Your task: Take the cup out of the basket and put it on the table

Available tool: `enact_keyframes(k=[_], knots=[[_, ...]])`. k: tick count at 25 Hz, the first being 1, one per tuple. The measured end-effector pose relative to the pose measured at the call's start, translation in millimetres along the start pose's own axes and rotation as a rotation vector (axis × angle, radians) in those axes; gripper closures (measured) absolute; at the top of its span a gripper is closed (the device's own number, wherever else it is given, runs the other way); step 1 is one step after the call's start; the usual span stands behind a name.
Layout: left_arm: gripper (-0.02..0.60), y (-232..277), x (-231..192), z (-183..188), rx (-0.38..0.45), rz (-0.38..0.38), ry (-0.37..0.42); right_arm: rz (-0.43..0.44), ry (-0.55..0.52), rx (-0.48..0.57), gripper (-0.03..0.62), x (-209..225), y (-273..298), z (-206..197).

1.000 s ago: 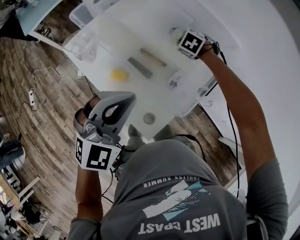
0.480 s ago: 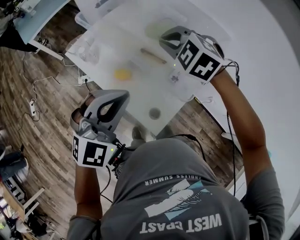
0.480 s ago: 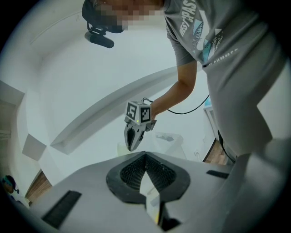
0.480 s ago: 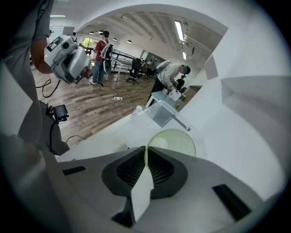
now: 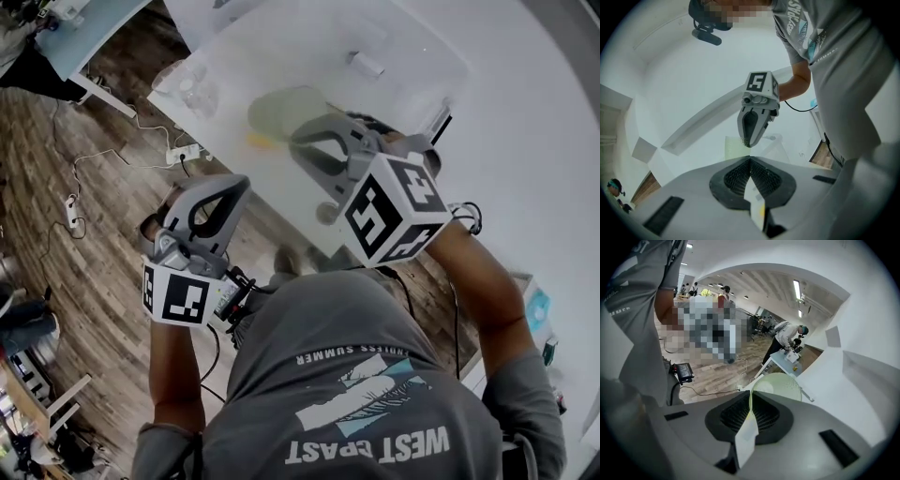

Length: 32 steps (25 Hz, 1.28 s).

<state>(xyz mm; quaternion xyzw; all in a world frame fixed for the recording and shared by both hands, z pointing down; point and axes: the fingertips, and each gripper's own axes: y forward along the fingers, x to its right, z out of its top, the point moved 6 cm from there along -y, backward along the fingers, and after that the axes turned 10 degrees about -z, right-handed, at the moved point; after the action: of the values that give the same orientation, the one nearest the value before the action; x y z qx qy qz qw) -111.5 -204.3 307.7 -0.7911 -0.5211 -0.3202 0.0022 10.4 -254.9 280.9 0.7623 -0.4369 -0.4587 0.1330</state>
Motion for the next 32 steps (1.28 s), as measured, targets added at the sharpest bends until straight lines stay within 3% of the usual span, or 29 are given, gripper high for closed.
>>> enact_keyframes(k=[6,17,25,32], knots=[[0.574,-23,7,-11,-0.004,0.02,-0.019,0.126,0.045,-0.049,0.568,-75,28,-7],[0.574,-42,14,-20,-0.017,0.03,-0.04,0.291,0.124,-0.266,0.568,-169,103,-94],[0.574,-45,21,-22,-0.03,0.034,-0.055,0.373,0.127,-0.368,0.566,-203,127,-128],[0.574,-44,24,-20,-0.033,0.04,-0.06,0.389,0.104,-0.427,0.566,-210,136,-140]])
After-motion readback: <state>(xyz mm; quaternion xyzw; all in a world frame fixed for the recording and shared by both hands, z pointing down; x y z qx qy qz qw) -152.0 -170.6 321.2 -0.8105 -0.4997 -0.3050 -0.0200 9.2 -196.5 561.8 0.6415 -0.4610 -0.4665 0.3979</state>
